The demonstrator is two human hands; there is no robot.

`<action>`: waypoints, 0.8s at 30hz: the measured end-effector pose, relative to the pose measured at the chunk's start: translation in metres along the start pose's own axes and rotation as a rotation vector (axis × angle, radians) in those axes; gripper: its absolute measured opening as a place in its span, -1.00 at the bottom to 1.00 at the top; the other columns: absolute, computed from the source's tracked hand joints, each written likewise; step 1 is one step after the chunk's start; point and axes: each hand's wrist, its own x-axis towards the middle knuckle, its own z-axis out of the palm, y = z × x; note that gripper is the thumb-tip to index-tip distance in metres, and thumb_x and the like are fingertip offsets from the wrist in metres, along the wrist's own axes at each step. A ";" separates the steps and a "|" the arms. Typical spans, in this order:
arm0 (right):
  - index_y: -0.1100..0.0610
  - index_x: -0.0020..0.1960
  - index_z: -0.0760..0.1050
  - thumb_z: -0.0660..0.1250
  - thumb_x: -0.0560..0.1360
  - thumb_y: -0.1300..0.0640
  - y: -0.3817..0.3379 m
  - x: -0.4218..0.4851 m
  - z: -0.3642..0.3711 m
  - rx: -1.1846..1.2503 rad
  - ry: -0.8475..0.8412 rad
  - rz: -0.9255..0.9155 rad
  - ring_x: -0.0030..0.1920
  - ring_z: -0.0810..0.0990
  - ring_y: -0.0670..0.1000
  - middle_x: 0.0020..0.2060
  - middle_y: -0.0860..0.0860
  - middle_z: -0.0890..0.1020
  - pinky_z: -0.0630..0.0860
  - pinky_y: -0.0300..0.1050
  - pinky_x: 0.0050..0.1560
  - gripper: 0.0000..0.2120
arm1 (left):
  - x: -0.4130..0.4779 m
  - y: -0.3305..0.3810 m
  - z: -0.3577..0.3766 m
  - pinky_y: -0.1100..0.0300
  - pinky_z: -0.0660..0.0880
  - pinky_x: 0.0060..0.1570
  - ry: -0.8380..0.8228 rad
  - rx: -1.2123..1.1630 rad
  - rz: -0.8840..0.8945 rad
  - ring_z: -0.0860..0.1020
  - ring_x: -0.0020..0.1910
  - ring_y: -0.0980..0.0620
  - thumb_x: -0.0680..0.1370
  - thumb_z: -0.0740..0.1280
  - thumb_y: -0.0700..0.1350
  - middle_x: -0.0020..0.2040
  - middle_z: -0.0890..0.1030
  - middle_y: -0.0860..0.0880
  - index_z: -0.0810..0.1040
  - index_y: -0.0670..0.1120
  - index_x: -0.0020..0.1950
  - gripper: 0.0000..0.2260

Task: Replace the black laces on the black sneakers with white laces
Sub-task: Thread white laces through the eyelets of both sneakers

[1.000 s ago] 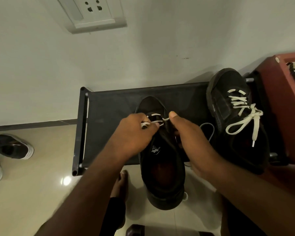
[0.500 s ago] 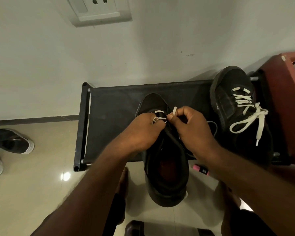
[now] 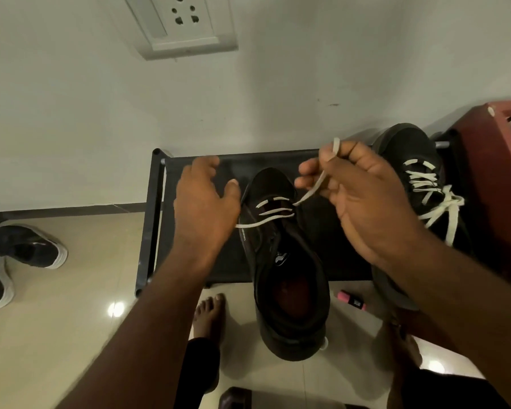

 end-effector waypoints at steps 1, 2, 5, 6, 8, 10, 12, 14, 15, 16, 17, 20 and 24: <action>0.14 0.01 0.51 0.18 0.66 0.17 -0.010 -0.005 0.001 -0.069 -0.096 -0.033 -0.23 0.63 0.07 -0.26 0.05 0.64 0.59 -0.11 -0.09 -0.85 | -0.001 0.002 -0.002 0.27 0.44 0.15 -0.018 -0.028 0.087 0.47 0.25 0.12 0.58 0.35 -0.11 0.31 0.48 0.05 0.38 0.02 0.42 -0.58; 0.14 0.02 0.52 0.16 0.67 0.13 -0.017 -0.008 0.003 -0.190 -0.195 -0.046 -0.31 0.57 0.06 -0.33 0.03 0.61 0.56 -0.14 -0.19 -0.82 | -0.004 0.008 -0.004 0.30 0.39 0.24 -0.077 -0.082 0.205 0.41 0.33 0.15 0.56 0.36 -0.16 0.38 0.43 0.05 0.32 0.04 0.47 -0.50; 0.14 -0.02 0.56 0.17 0.67 0.09 -0.022 -0.016 0.007 -0.543 -0.462 -0.031 -0.39 0.52 0.07 -0.41 0.06 0.57 0.55 -0.07 -0.26 -0.77 | -0.015 0.019 0.003 0.12 0.31 0.43 -0.317 -0.116 0.616 0.30 0.47 0.10 0.45 0.35 -0.29 0.44 0.37 -0.03 0.41 -0.03 0.43 -0.45; 0.15 -0.04 0.56 0.17 0.67 0.10 -0.022 -0.017 0.007 -0.608 -0.510 -0.041 -0.38 0.53 0.10 -0.41 0.08 0.57 0.56 0.01 -0.23 -0.77 | -0.017 0.020 0.006 0.06 0.33 0.42 -0.348 -0.097 0.681 0.32 0.46 0.06 0.42 0.36 -0.28 0.42 0.39 -0.05 0.51 -0.09 0.33 -0.54; 0.14 -0.04 0.56 0.17 0.66 0.09 -0.024 -0.018 0.002 -0.684 -0.524 -0.078 -0.36 0.54 0.13 -0.42 0.08 0.57 0.54 0.12 -0.15 -0.76 | -0.017 0.019 0.009 0.09 0.37 0.38 -0.314 -0.092 0.676 0.38 0.41 0.06 0.45 0.36 -0.23 0.39 0.45 -0.07 0.60 -0.13 0.12 -0.75; 0.10 -0.01 0.57 0.17 0.65 0.05 -0.028 -0.015 -0.007 -0.736 -0.503 -0.110 -0.37 0.54 0.11 -0.42 0.05 0.56 0.54 0.11 -0.17 -0.77 | -0.015 0.019 0.005 0.32 0.33 0.34 -0.239 -0.130 0.578 0.41 0.37 0.15 0.51 0.36 -0.19 0.36 0.47 -0.03 0.57 -0.11 0.12 -0.81; 0.10 0.01 0.57 0.18 0.63 0.01 -0.031 -0.012 -0.015 -0.806 -0.531 -0.118 -0.38 0.53 0.07 -0.40 0.02 0.55 0.52 0.02 -0.25 -0.76 | -0.014 0.020 0.002 0.41 0.25 0.36 -0.201 -0.134 0.569 0.38 0.39 0.17 0.52 0.40 -0.20 0.37 0.46 0.01 0.45 -0.09 0.34 -0.60; 0.08 -0.03 0.57 0.20 0.63 0.01 -0.033 -0.012 -0.017 -0.880 -0.576 -0.113 -0.39 0.53 0.03 -0.38 0.03 0.56 0.50 -0.10 -0.30 -0.78 | -0.016 0.020 0.003 0.28 0.22 0.45 -0.306 -0.084 0.652 0.33 0.46 0.10 0.51 0.40 -0.21 0.42 0.43 -0.01 0.39 -0.11 0.43 -0.51; 0.05 -0.05 0.57 0.21 0.63 0.02 -0.034 -0.012 -0.017 -0.908 -0.566 -0.129 -0.38 0.54 0.00 -0.37 0.02 0.58 0.48 -0.16 -0.31 -0.80 | -0.019 0.020 0.006 0.19 0.28 0.44 -0.363 -0.089 0.670 0.40 0.42 0.07 0.53 0.38 -0.22 0.37 0.50 -0.04 0.48 -0.12 0.35 -0.61; 0.01 -0.05 0.58 0.21 0.64 0.03 -0.033 -0.010 -0.017 -0.930 -0.515 -0.168 -0.35 0.56 -0.04 -0.35 -0.01 0.60 0.48 -0.21 -0.30 -0.81 | -0.022 0.023 0.006 0.13 0.40 0.35 -0.408 -0.123 0.629 0.52 0.29 0.07 0.55 0.35 -0.23 0.22 0.61 -0.05 0.57 -0.14 0.24 -0.74; -0.02 -0.04 0.59 0.22 0.65 0.04 -0.031 -0.007 -0.018 -0.938 -0.414 -0.216 -0.30 0.58 -0.09 -0.31 -0.04 0.62 0.46 -0.25 -0.26 -0.81 | -0.022 0.025 0.004 0.16 0.50 0.18 -0.437 -0.193 0.521 0.62 0.09 0.10 0.59 0.32 -0.23 0.03 0.68 -0.05 0.61 -0.15 0.15 -0.84; -0.05 -0.01 0.60 0.24 0.65 0.03 -0.023 0.007 -0.030 -0.818 0.048 -0.282 -0.26 0.53 -0.17 -0.30 -0.19 0.60 0.40 -0.25 -0.19 -0.83 | -0.014 0.026 -0.006 0.38 0.47 -0.27 -0.433 -0.341 0.208 0.56 -0.36 0.21 0.63 0.30 -0.16 -0.28 0.66 -0.04 0.61 -0.11 0.03 -0.89; -0.02 0.05 0.62 0.29 0.64 0.05 -0.016 0.015 -0.038 -0.530 0.341 -0.225 -0.37 0.46 -0.12 -0.38 -0.15 0.54 0.43 -0.09 -0.30 -0.88 | -0.006 0.015 -0.010 0.34 0.49 -0.27 -0.433 -0.361 -0.010 0.52 -0.37 0.14 0.66 0.22 -0.13 -0.40 0.53 0.05 0.61 -0.11 0.03 -0.83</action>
